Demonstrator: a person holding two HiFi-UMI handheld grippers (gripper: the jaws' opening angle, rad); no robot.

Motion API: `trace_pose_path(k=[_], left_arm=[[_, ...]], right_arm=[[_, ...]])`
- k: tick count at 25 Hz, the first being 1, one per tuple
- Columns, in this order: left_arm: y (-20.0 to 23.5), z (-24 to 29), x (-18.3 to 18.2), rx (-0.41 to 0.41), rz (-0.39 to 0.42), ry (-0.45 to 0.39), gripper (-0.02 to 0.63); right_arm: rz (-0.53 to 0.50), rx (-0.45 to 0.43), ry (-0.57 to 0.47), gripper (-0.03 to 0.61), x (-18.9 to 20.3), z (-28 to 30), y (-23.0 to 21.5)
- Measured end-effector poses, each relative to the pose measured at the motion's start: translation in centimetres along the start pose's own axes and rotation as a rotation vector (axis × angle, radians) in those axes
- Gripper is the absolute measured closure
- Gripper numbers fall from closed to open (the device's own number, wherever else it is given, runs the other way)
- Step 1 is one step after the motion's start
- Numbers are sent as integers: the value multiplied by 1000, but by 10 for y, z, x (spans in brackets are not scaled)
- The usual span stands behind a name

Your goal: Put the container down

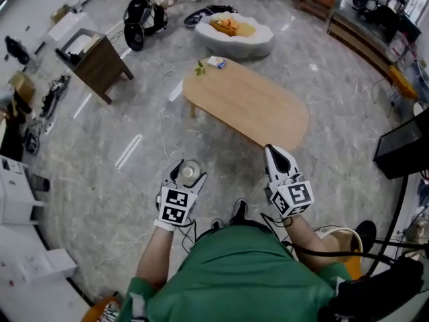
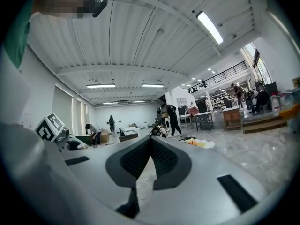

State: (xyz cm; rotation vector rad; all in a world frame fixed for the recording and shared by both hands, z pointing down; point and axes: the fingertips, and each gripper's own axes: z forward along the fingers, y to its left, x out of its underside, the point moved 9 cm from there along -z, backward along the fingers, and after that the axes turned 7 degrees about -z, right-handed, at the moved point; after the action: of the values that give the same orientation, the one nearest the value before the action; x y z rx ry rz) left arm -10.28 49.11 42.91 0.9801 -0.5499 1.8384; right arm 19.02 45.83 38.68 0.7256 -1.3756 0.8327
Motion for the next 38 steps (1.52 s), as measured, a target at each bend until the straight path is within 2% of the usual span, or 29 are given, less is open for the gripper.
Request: trace_pose_path(k=[6, 12, 21, 27, 33, 38], left_arm=[[-4, 28, -26, -44, -29, -9, 272], [1, 45, -35, -79, -43, 2, 272], [36, 85, -57, -69, -45, 14, 272], [86, 123, -74, 0, -38, 26, 272], [164, 164, -106, 69, -12, 30, 272], [236, 188, -120, 103, 1, 35, 272]], right_arm=[[18, -47, -15, 557, -3, 32, -42], [15, -75, -16, 557, -4, 57, -61], [7, -61, 9, 557, -2, 107, -84], [-5, -9, 34, 557, -4, 156, -84], [-19, 59, 48, 555, -17, 233, -79], [-23, 87, 60, 556, -22, 304, -56]])
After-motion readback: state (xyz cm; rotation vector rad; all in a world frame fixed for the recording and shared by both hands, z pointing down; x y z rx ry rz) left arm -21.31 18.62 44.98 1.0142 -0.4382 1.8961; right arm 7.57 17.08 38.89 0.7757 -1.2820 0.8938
